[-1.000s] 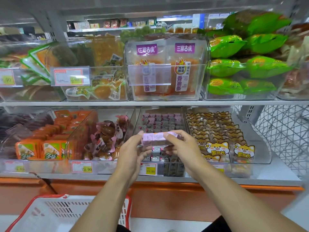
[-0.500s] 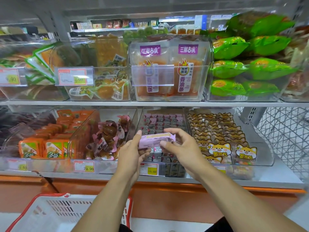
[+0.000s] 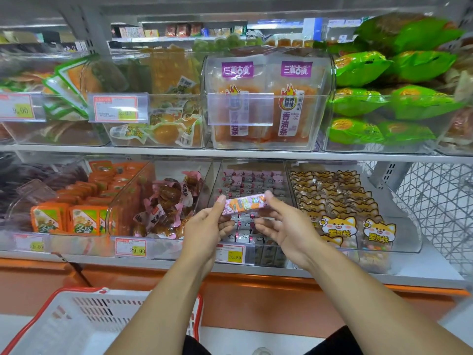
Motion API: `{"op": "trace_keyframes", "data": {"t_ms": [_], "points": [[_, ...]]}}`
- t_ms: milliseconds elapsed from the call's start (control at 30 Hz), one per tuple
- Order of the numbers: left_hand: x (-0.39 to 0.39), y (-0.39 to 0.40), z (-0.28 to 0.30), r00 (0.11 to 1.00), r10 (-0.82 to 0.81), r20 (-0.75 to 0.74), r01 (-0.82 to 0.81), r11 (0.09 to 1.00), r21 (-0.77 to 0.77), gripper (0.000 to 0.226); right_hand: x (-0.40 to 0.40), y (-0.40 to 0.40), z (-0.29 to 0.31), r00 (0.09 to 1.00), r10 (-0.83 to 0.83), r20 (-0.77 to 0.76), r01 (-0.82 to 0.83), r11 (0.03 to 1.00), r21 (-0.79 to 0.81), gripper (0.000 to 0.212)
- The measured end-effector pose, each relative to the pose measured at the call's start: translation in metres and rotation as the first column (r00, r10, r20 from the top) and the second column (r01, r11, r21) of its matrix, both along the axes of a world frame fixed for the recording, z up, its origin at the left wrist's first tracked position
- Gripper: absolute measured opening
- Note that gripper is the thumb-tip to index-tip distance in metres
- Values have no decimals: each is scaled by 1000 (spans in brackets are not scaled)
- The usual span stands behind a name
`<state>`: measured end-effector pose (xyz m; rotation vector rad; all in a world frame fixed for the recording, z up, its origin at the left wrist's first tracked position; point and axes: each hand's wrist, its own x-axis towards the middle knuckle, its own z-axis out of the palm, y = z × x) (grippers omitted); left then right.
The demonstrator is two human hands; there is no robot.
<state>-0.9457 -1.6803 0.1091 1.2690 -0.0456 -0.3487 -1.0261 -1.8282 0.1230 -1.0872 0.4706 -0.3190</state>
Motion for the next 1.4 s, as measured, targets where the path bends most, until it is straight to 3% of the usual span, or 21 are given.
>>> {"op": "trace_keyframes", "data": {"t_ms": [133,233,300,367,467,533,600,733,800,967,1067,1200,1300,1400], "points": [[-1,1,-1,999,-14,37,12,998,56,39,1,0,-4,999,41,-2,-41,998,-54,21],[0,1,-3,992,-21,122,4,991,137,27,9,-1,-3,996,-73,57,78,993,-92,22],[1,-2,-4,971,-7,240,-58,964,260,21,21,-2,-1,977,-207,59,215,943,-255,26],[2,-6,-4,927,-26,373,-121,924,363,23,37,-3,2,947,-317,50,301,824,-479,28],[6,-13,-5,865,-101,491,-164,868,468,30,72,-11,5,929,-360,84,317,657,-684,20],[10,-16,-7,830,-158,534,-187,824,535,33,103,-22,7,921,-383,69,261,476,-840,15],[15,-19,-11,805,-222,550,-182,790,585,36,130,-34,7,910,-413,7,156,326,-932,29],[21,-25,-19,792,-301,531,-170,727,666,45,163,-45,-1,986,-156,50,96,300,-949,14],[22,-29,-21,792,-316,523,-175,703,689,47,171,-47,-6,995,-62,81,94,237,-967,11],[22,-30,-25,795,-338,504,-165,678,716,49,180,-48,-11,999,13,51,50,80,-996,29],[21,-29,-25,795,-335,506,-167,681,713,49,177,-48,-10,992,83,98,96,38,-995,34],[21,-28,-26,789,-338,513,-165,688,707,49,178,-52,-8,995,94,-23,-21,-22,-1000,38],[20,-28,-27,789,-337,513,-167,687,708,50,187,-52,-8,989,49,-142,-140,-44,-989,29],[20,-28,-28,786,-340,517,-171,684,709,51,196,-51,-12,957,81,-280,-269,-124,-955,25]]}}
